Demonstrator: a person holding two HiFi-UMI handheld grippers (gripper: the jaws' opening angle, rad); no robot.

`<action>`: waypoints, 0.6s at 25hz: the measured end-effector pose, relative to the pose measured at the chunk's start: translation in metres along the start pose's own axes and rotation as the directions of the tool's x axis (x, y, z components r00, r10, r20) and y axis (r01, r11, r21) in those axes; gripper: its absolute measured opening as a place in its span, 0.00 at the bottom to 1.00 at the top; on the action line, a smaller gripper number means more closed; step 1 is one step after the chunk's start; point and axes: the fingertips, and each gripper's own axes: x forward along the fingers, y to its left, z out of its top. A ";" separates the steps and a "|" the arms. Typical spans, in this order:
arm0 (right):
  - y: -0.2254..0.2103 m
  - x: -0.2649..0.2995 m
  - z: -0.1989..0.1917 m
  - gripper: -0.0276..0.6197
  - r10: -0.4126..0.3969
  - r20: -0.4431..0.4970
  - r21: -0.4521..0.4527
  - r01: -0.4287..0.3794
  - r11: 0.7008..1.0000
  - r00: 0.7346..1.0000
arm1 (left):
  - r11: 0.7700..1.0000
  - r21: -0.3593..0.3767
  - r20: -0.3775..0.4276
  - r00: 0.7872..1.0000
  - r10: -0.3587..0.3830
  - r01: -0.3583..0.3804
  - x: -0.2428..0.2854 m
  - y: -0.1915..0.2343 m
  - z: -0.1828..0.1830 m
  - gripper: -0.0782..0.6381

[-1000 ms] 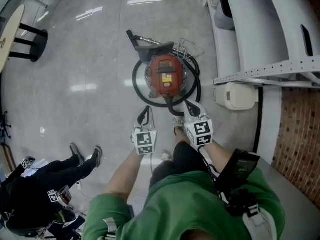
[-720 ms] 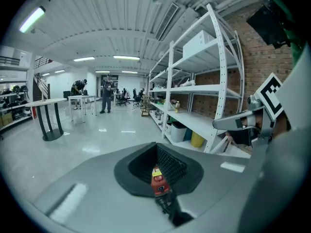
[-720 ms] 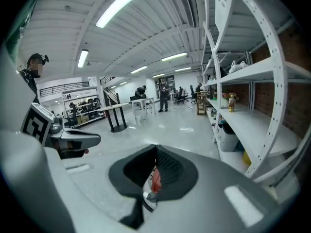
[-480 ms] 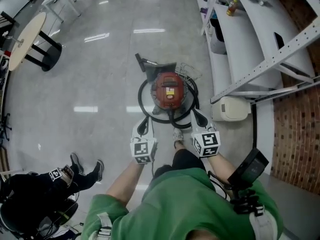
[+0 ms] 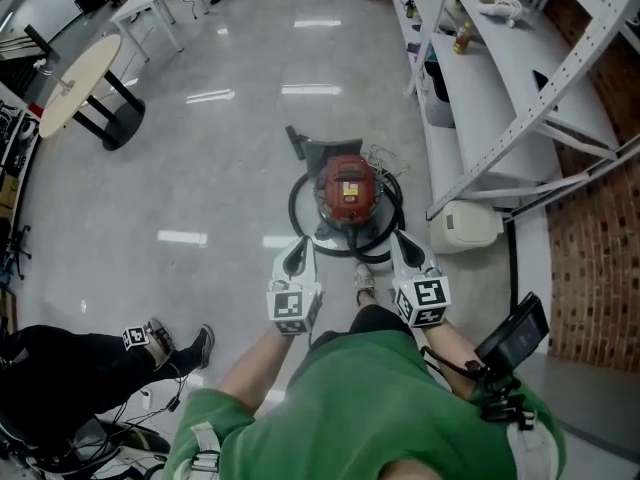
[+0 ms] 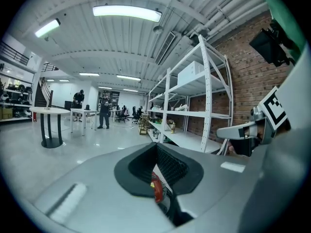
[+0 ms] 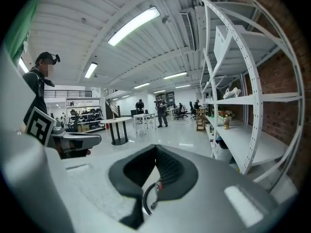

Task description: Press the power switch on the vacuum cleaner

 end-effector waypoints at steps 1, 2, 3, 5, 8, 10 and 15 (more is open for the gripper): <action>0.004 -0.006 -0.001 0.05 -0.002 0.003 0.000 0.002 1.000 1.000 | 1.000 0.000 0.010 1.000 -0.001 0.001 -0.008 -0.002 0.003 0.12; 0.008 -0.013 -0.001 0.05 -0.005 0.005 0.000 0.005 1.000 1.000 | 1.000 0.000 0.019 1.000 -0.001 0.001 -0.016 -0.003 0.005 0.12; 0.012 -0.020 -0.001 0.05 -0.009 0.008 0.000 0.009 1.000 1.000 | 1.000 0.000 0.027 1.000 -0.001 0.001 -0.024 -0.003 0.006 0.12; 0.021 -0.034 -0.001 0.05 -0.020 0.012 -0.004 0.020 1.000 1.000 | 1.000 0.001 0.044 0.999 0.003 -0.003 -0.041 0.000 0.008 0.12; 0.033 -0.051 -0.007 0.05 -0.041 0.008 -0.001 0.041 0.999 0.999 | 1.000 -0.016 0.047 0.999 0.015 -0.014 -0.066 0.007 0.010 0.12; 0.040 -0.063 -0.012 0.05 -0.055 0.001 0.006 0.055 0.998 0.998 | 0.999 -0.023 0.040 0.999 0.023 -0.022 -0.082 0.012 0.006 0.12; 0.046 -0.088 -0.011 0.05 -0.079 0.003 0.009 0.078 0.997 0.997 | 1.000 -0.009 0.045 0.999 0.015 -0.015 -0.100 0.013 0.002 0.12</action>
